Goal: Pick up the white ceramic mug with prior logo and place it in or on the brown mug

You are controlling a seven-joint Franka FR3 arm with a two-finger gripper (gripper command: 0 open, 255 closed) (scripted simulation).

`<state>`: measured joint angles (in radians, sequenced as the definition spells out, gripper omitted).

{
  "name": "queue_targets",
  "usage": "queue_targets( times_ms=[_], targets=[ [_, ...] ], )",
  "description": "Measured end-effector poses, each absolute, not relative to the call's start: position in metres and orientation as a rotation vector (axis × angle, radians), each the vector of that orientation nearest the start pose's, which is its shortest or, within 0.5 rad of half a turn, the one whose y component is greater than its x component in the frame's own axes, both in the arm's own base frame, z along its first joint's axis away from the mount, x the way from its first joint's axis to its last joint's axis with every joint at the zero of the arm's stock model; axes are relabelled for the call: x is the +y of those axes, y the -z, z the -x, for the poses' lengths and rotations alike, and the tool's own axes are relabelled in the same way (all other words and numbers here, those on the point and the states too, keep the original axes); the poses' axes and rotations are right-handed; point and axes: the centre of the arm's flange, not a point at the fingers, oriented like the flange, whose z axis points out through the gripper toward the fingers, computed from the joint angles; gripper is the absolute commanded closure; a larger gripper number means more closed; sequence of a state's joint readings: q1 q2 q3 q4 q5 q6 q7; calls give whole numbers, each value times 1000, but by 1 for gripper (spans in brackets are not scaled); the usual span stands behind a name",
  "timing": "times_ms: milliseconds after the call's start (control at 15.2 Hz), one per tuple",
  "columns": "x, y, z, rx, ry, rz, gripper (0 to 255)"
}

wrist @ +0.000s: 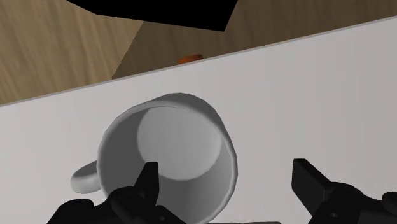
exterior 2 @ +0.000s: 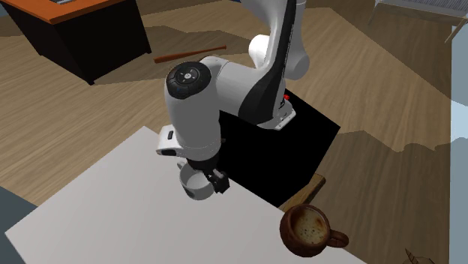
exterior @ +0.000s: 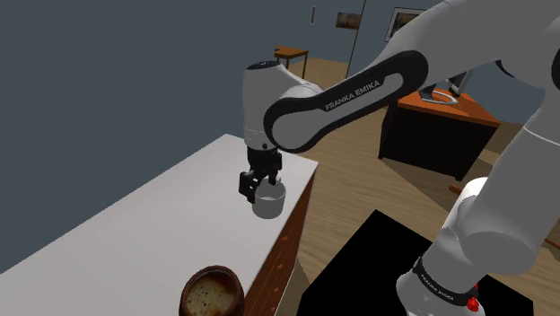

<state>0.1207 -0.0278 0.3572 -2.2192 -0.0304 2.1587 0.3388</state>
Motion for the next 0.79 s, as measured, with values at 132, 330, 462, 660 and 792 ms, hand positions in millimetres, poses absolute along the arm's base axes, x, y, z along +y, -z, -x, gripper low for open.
queue_targets(
  times_ms=[132,330,462,660,792],
  targets=[
    [244,-372,-464,-251,-28,3180,0],
    [245,-356,-465,-252,-27,3180,0],
    [245,-345,-465,-251,-27,3180,0],
    [245,-337,-464,-252,-27,3180,0],
    [245,-336,-464,-252,-26,3180,0]
  ],
)
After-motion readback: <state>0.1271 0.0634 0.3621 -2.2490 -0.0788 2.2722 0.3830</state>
